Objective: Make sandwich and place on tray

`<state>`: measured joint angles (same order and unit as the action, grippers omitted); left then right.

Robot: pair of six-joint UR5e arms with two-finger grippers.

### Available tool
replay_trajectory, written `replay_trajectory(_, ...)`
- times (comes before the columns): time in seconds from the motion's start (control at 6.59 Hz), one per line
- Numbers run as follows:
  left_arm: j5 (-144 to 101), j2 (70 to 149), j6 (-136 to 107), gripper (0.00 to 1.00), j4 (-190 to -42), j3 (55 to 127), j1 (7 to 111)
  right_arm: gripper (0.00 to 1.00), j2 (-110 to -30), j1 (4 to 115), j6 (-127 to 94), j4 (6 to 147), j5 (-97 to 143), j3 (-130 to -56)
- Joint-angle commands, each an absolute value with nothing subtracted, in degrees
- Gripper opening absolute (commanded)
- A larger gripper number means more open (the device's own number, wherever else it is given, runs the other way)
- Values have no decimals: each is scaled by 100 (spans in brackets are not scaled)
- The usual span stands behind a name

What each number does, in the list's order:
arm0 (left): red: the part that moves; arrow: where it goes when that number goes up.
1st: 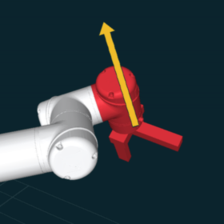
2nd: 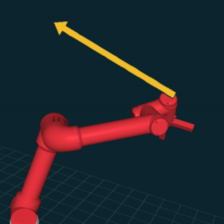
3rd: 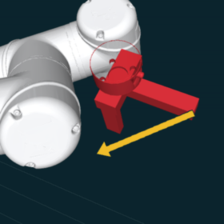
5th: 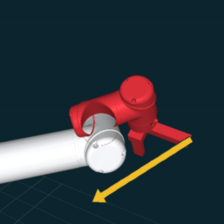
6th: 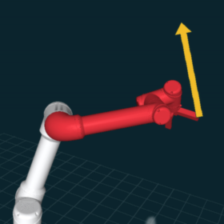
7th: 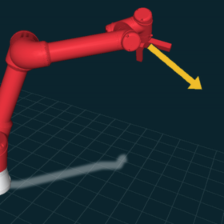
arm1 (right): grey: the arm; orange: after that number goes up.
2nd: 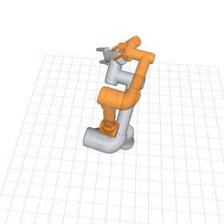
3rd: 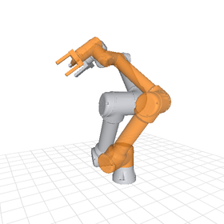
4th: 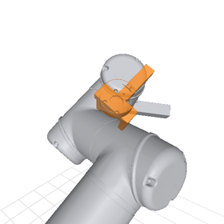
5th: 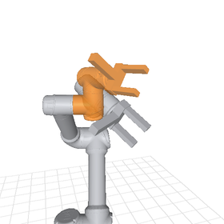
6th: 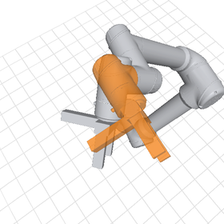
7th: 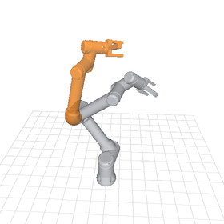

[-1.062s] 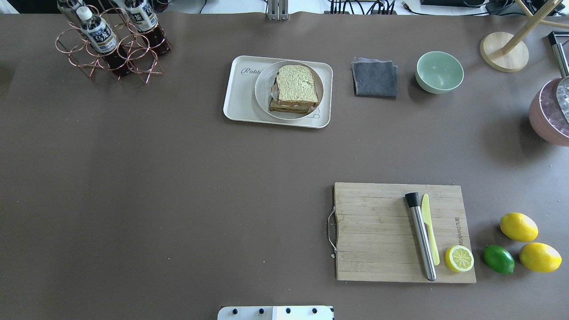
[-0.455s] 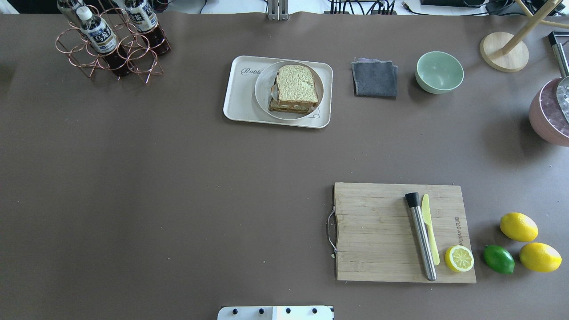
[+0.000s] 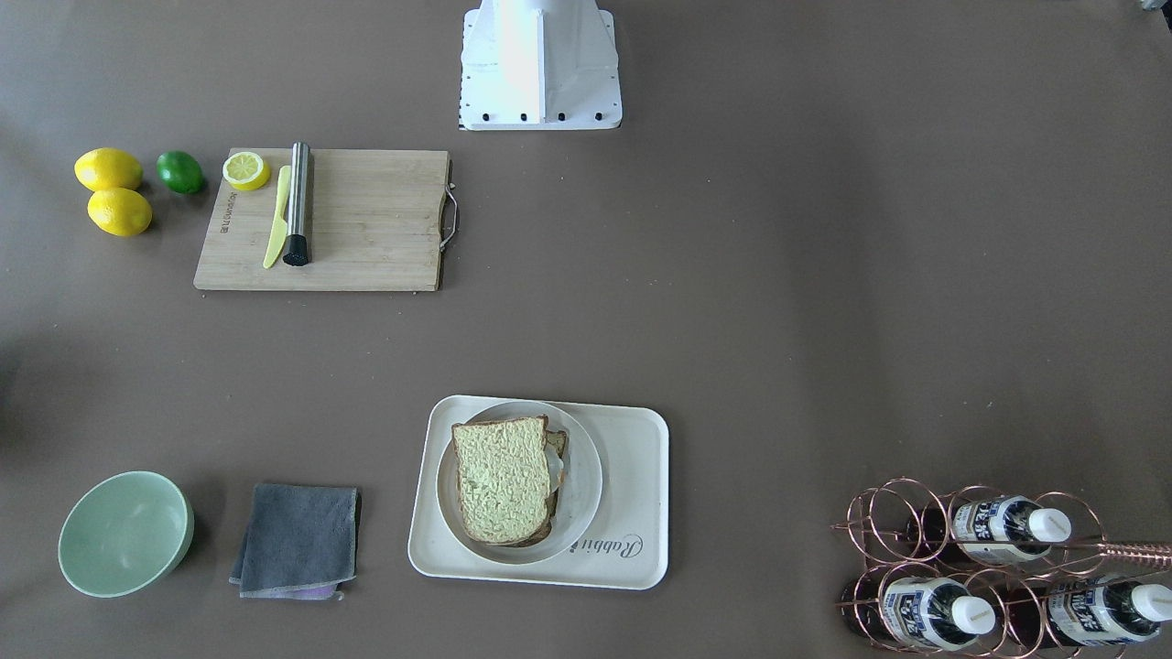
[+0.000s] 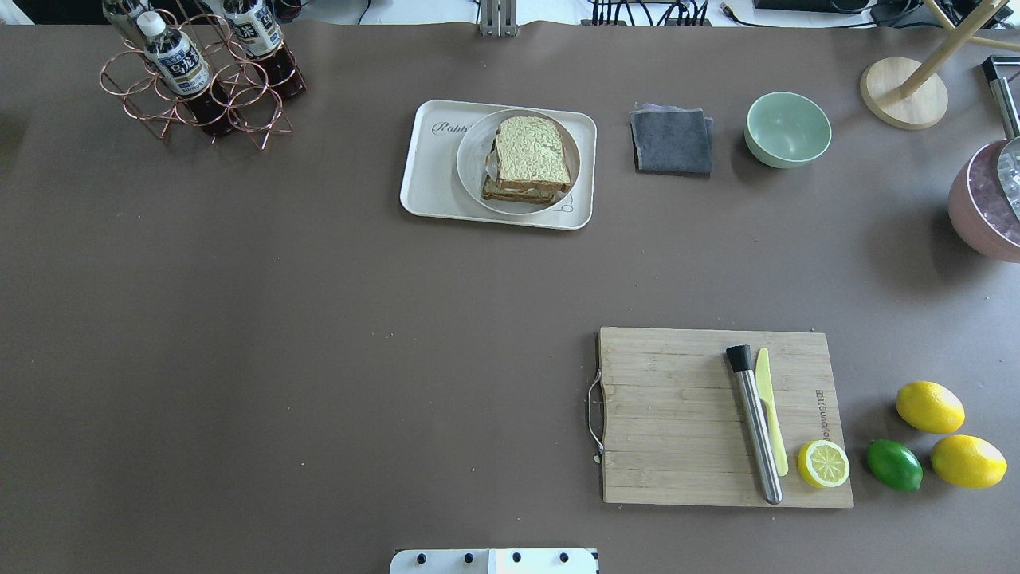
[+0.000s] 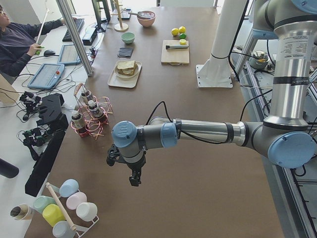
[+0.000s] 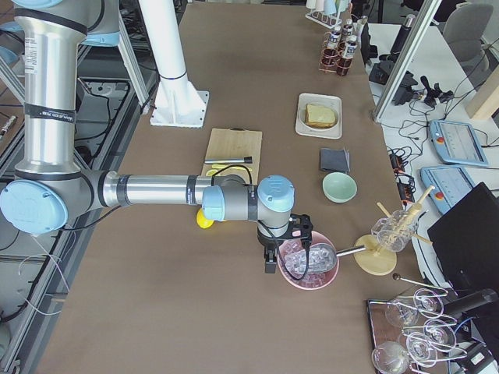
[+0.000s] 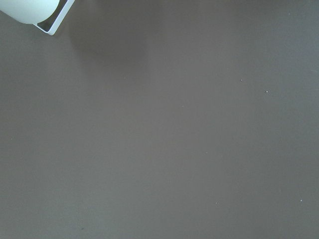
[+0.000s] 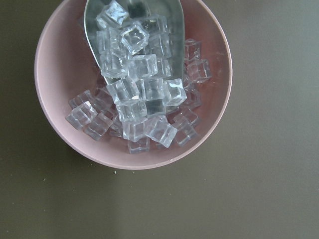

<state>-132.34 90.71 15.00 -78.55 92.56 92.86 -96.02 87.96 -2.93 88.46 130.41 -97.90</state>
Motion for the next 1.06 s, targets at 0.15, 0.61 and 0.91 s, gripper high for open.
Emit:
replay_trajectory(0.15, -13236, 9070, 1503, 98, -7866, 9237, 9272, 100, -9598, 8789, -299, 8842, 13043, -9809)
replay_trajectory(0.61, -13350, 9062, 1512, 98, -7866, 9220, 9264, 100, -9598, 8789, -299, 8842, 13052, -9809)
replay_trajectory(0.91, -13359, 9053, 1512, 98, -7866, 9211, 9255, 100, -9606, 8789, -299, 8833, 13113, -9809)
